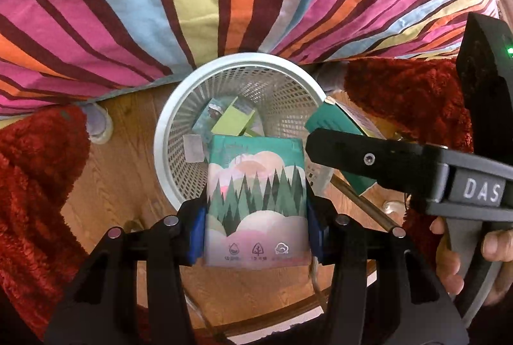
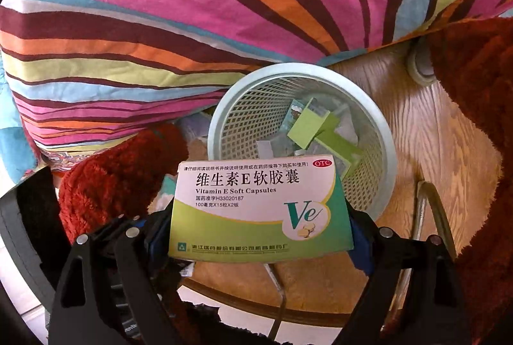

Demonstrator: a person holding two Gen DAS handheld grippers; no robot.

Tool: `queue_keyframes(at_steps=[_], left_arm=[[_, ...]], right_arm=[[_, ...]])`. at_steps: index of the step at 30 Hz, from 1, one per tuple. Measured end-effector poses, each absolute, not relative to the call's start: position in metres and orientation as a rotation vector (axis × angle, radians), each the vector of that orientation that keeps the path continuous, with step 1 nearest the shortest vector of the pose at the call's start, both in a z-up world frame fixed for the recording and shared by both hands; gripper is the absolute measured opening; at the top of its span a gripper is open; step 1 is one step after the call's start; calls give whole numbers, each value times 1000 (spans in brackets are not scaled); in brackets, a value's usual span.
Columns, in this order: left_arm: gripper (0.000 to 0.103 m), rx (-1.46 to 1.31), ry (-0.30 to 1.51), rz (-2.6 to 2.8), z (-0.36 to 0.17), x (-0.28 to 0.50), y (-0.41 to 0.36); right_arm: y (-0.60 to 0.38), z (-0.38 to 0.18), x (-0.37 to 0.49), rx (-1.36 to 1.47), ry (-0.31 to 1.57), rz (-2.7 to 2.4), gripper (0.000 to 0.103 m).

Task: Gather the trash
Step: 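Open both tools to drop the pack and box into the wastebasket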

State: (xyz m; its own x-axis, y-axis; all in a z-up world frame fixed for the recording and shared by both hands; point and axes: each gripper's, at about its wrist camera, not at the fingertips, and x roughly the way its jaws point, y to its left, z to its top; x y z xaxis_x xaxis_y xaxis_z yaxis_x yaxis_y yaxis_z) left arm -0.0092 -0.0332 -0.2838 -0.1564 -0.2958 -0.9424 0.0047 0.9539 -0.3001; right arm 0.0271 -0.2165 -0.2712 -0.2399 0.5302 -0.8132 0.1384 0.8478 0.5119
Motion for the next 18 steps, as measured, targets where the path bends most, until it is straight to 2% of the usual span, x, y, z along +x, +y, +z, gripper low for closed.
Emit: queue_keyframes(at_steps=[1, 2, 4, 6, 18], left_arm=[[53, -234, 1722, -272, -286, -9, -33], [68, -234, 1730, -268, -288, -9, -33], [82, -224, 1732, -251, -289, -9, -32], [82, -231, 1719, -251, -286, -9, -31], [82, -273, 1712, -241, -283, -10, -25]], right_arm=[[-216, -272, 27, 509, 1803, 398, 84], [-216, -273, 26, 512, 1807, 398, 84], [-216, -275, 25, 511, 1819, 390, 89], [-217, -277, 25, 504, 1827, 374, 95], [-224, -277, 26, 553, 1808, 354, 95]])
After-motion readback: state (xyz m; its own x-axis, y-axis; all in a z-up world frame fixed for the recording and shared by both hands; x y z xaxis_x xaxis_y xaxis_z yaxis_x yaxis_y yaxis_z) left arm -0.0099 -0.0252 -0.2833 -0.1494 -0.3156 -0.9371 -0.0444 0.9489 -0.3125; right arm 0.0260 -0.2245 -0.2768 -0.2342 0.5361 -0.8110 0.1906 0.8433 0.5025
